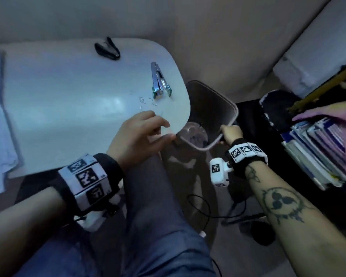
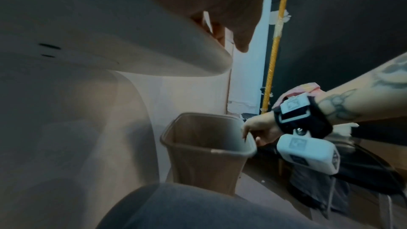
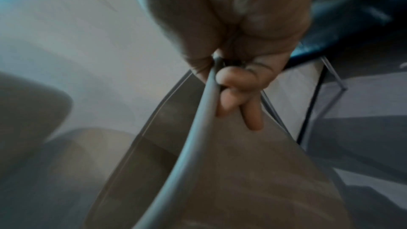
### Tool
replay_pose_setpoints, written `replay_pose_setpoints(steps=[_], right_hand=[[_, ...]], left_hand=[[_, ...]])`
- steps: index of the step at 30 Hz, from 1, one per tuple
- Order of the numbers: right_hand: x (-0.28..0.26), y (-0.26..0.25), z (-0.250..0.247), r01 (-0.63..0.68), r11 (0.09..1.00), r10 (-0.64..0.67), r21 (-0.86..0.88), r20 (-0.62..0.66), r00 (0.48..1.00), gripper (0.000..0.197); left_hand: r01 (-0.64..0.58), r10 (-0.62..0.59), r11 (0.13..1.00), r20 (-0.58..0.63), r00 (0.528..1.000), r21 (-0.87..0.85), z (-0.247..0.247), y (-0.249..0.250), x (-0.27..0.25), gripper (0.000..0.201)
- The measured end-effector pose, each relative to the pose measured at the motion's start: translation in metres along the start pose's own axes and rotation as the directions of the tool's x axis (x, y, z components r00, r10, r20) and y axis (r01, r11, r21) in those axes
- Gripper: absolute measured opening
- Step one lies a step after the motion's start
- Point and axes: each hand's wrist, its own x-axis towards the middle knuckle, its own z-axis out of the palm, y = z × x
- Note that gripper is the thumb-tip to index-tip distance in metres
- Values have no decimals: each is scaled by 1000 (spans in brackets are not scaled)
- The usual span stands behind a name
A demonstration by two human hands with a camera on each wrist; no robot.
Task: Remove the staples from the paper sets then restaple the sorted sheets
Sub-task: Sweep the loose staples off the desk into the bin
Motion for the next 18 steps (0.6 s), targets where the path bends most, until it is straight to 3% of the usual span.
replay_pose_setpoints(steps=[4, 7, 11, 16, 18], right_hand=[[-20, -47, -60, 50, 998, -45, 39, -131, 990, 24], [-34, -76, -85, 135, 988, -143, -80, -107, 984, 25], [-42, -85, -84, 128, 959, -161, -252, -116, 980, 31], [-47, -89, -69, 138, 959, -154, -248, -46, 987, 29], [-47, -96, -60, 176, 964, -188, -200, -40, 981, 22]], left_hand=[[116, -127, 984, -76, 989, -134, -6, 0, -2, 28], [151, -159, 979, -56, 986, -134, -8, 2, -3, 16], [158, -160, 981, -13, 987, -115, -9, 2, -4, 13], [136, -141, 983, -35, 989, -120, -9, 1, -2, 15], [54, -57, 997, -52, 997, -61, -9, 2, -4, 22]])
